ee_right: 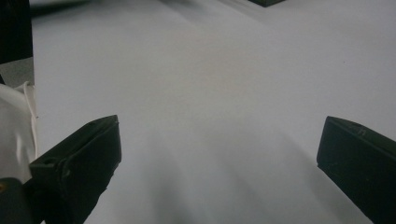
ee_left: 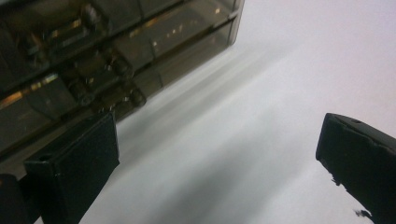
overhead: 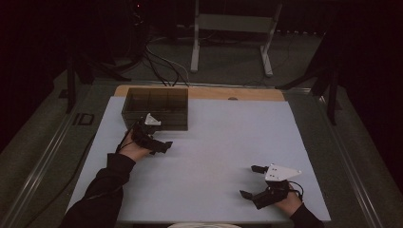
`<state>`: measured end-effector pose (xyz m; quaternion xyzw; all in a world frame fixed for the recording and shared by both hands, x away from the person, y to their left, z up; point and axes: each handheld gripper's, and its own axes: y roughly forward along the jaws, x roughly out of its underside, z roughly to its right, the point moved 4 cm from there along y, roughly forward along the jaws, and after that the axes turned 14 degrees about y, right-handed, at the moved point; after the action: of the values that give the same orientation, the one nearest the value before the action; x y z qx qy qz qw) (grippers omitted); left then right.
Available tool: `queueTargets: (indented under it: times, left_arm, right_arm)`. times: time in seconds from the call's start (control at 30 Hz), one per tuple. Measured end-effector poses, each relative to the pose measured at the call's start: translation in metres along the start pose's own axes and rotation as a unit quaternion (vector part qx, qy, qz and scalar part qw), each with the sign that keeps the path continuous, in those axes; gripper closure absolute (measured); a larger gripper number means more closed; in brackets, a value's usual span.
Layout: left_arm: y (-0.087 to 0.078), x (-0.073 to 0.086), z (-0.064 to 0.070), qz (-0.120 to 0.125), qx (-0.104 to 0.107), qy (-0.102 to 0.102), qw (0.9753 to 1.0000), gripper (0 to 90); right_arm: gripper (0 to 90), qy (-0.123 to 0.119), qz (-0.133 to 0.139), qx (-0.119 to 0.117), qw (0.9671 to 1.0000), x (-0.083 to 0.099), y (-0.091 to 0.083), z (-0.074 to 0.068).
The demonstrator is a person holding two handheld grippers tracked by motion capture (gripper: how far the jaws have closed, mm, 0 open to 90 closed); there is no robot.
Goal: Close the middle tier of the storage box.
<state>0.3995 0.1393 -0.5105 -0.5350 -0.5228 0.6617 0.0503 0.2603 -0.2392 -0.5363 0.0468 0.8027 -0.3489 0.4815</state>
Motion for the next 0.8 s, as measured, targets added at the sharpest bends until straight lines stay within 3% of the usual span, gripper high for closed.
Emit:
queueTargets:
  times: [0.07, 0.23, 0.43, 0.8]
  left_arm:
    - [-0.002, -0.003, 0.002, 0.018, 0.004, 0.002, 0.9998, 0.8]
    - [-0.004, -0.009, 0.005, 0.031, 0.030, 0.015, 0.9990, 0.8]
    - [-0.008, -0.012, 0.006, 0.041, 0.023, 0.018, 0.9987, 0.8]
    - [-0.019, -0.013, 0.004, 0.059, 0.039, 0.021, 0.9973, 0.8]
  right_arm:
    - [0.0, -0.001, 0.001, 0.000, 1.0000, 0.000, 0.000, 0.000]
    - [0.0, -0.003, 0.000, 0.001, 1.0000, 0.000, 0.000, -0.001]
    - [0.0, -0.004, -0.001, 0.001, 1.0000, -0.001, 0.001, -0.002]
    - [0.0, -0.005, -0.005, 0.003, 1.0000, -0.001, 0.003, -0.002]
